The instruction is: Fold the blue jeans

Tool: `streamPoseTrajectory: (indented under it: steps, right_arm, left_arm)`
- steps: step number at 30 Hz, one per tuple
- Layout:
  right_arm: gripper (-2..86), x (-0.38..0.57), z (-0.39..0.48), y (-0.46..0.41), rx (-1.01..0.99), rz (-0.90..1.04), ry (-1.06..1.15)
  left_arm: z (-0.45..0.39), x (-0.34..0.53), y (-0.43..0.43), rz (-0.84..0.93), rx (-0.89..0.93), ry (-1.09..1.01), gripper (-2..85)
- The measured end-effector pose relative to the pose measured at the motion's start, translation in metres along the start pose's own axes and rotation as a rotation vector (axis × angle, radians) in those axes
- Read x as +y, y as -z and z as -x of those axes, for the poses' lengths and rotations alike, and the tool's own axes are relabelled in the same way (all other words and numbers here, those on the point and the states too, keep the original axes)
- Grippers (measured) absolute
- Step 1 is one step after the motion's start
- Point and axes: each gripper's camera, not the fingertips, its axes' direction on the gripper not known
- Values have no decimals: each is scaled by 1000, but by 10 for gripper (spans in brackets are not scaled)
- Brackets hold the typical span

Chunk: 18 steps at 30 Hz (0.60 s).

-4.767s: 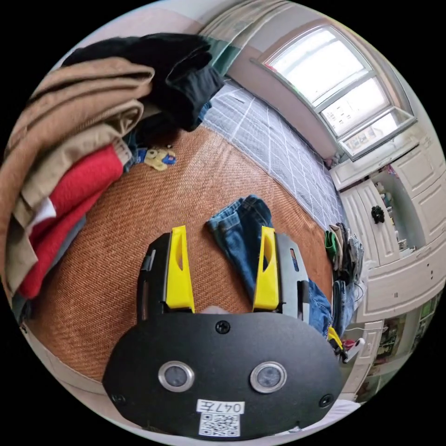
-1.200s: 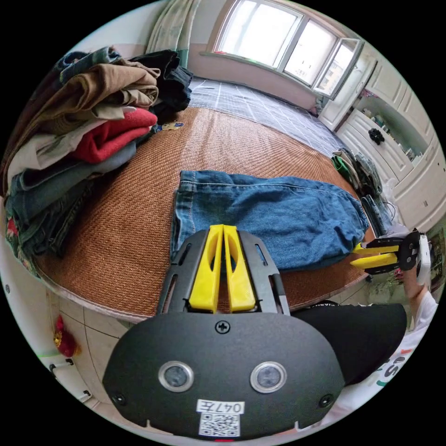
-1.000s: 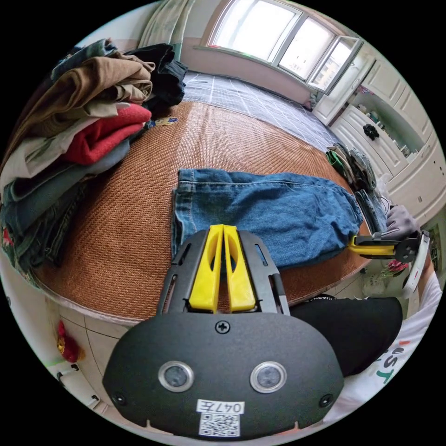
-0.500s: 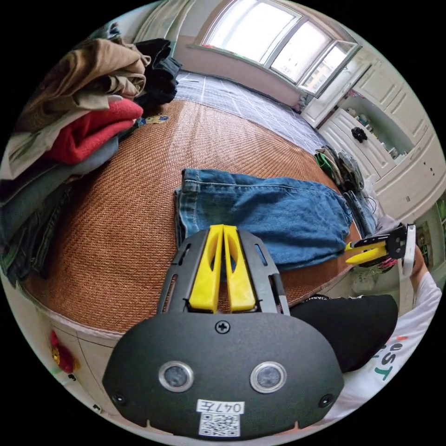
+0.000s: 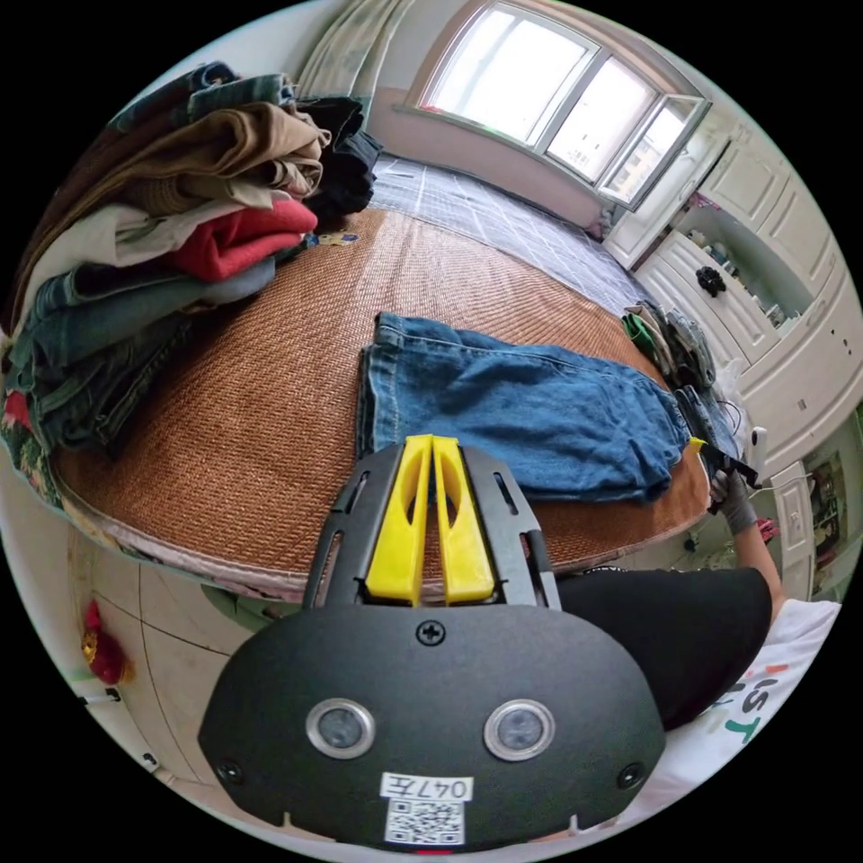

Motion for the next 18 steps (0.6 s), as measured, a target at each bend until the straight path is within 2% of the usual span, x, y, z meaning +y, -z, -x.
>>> streamPoseTrajectory:
  steps: [3, 6, 8, 9, 12, 14, 18]
  right_arm:
    - [37, -5, -30, -6, -65, -6, -35]
    - [13, -18, -32, 19, 2, -28, 34]
    - [16, -23, -39, 3, 55, 106, 48]
    - [18, -23, -42, 1, 64, 114, 50]
    - [35, -21, -48, 33, 147, -3, 11]
    - [36, -17, -25, 64, 188, -182, 79]
    - [29, -40, 26, 48, 57, -178, 242]
  left_arm:
    - [14, -7, -1, 20, -52, -21, -9]
    - [36, -12, 10, 22, -53, -13, -8]
    - [61, -2, 32, -21, -22, 58, -3]
    - [69, 4, 41, -42, -3, 90, 0]
    - [124, 54, 90, -184, 154, 278, 45]
    - [164, 93, 106, -249, 200, 414, 69]
    - [190, 98, 92, -230, 206, 474, 123]
